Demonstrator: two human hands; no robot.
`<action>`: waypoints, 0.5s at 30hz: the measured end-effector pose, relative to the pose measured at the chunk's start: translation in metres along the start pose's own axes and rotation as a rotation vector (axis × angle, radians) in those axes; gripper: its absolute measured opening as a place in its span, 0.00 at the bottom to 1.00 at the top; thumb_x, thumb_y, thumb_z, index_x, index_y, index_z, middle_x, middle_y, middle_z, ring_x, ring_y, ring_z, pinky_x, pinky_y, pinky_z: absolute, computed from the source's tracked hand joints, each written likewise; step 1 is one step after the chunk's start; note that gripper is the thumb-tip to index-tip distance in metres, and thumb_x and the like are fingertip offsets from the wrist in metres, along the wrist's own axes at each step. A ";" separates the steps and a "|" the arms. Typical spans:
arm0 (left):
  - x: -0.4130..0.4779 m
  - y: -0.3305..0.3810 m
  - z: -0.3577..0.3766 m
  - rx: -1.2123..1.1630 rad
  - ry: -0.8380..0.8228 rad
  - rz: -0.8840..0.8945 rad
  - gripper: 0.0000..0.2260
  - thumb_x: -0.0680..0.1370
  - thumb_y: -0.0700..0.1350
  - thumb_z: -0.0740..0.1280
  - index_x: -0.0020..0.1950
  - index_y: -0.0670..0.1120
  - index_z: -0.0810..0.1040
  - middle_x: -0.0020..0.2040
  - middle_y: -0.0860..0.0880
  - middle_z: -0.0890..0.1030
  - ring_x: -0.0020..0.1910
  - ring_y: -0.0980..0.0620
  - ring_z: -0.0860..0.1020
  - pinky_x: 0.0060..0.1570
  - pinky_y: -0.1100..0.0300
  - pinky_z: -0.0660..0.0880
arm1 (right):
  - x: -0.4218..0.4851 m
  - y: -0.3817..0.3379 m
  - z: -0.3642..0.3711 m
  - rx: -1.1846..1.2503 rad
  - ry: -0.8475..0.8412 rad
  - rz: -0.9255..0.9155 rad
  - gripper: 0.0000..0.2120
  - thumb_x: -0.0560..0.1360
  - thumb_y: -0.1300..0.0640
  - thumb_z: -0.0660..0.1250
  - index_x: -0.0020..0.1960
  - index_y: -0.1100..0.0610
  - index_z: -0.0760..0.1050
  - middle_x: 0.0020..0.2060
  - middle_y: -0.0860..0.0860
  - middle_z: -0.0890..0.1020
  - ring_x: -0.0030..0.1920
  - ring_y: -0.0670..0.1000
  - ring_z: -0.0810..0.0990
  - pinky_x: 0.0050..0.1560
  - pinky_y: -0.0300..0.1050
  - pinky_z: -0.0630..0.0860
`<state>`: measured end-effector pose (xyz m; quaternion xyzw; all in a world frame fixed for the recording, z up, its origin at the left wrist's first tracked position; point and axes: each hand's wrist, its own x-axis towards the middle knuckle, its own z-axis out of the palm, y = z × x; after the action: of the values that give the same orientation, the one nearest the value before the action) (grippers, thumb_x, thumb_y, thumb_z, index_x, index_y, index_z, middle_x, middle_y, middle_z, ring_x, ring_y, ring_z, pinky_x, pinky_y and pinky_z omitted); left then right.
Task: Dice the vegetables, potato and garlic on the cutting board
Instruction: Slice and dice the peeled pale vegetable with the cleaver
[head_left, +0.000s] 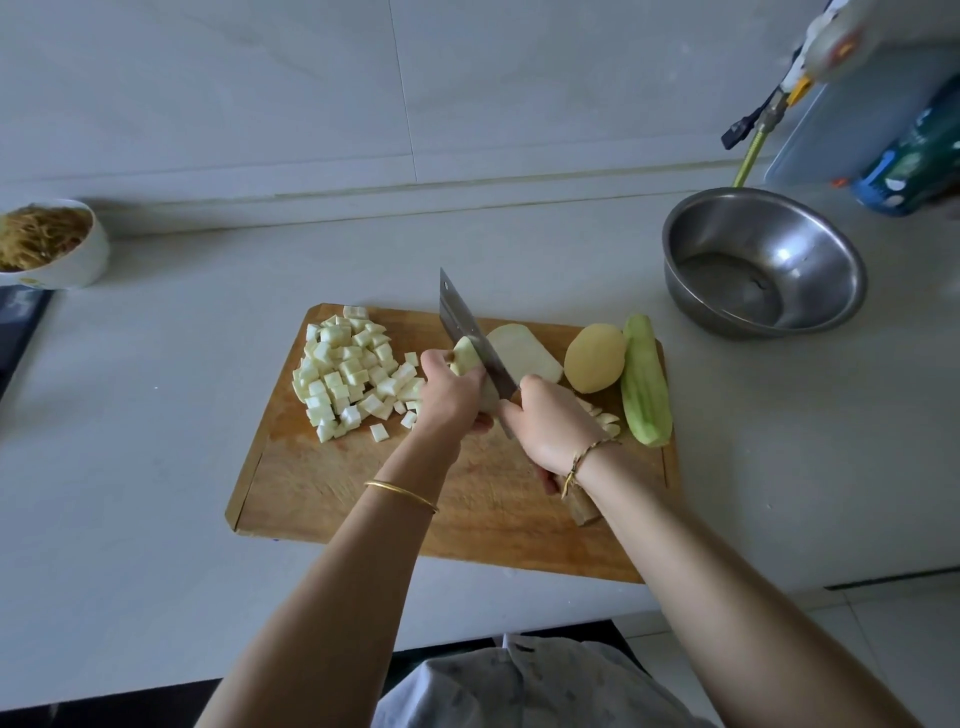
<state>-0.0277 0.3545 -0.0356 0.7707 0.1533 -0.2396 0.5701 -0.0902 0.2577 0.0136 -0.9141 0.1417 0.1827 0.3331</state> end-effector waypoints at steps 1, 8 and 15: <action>-0.001 -0.001 -0.001 -0.009 -0.006 -0.002 0.13 0.81 0.49 0.59 0.63 0.50 0.61 0.55 0.40 0.76 0.42 0.45 0.80 0.29 0.58 0.77 | 0.001 0.000 0.002 -0.005 -0.006 -0.002 0.11 0.81 0.54 0.57 0.42 0.58 0.64 0.32 0.51 0.71 0.25 0.48 0.70 0.22 0.39 0.62; -0.007 -0.004 -0.003 -0.030 -0.035 0.032 0.11 0.81 0.46 0.59 0.60 0.51 0.59 0.55 0.38 0.76 0.43 0.42 0.81 0.33 0.55 0.79 | 0.012 0.015 0.018 0.073 -0.054 0.064 0.01 0.81 0.61 0.55 0.51 0.58 0.64 0.34 0.56 0.73 0.19 0.49 0.72 0.13 0.37 0.63; -0.010 -0.001 -0.011 -0.086 -0.074 -0.022 0.14 0.82 0.47 0.60 0.64 0.49 0.60 0.51 0.40 0.75 0.44 0.42 0.80 0.41 0.50 0.82 | 0.009 0.037 0.013 0.480 -0.091 0.081 0.06 0.81 0.57 0.58 0.50 0.60 0.66 0.27 0.54 0.72 0.18 0.50 0.68 0.19 0.40 0.68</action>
<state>-0.0343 0.3658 -0.0281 0.7342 0.1506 -0.2675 0.6055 -0.0998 0.2377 -0.0205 -0.7932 0.2025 0.1977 0.5392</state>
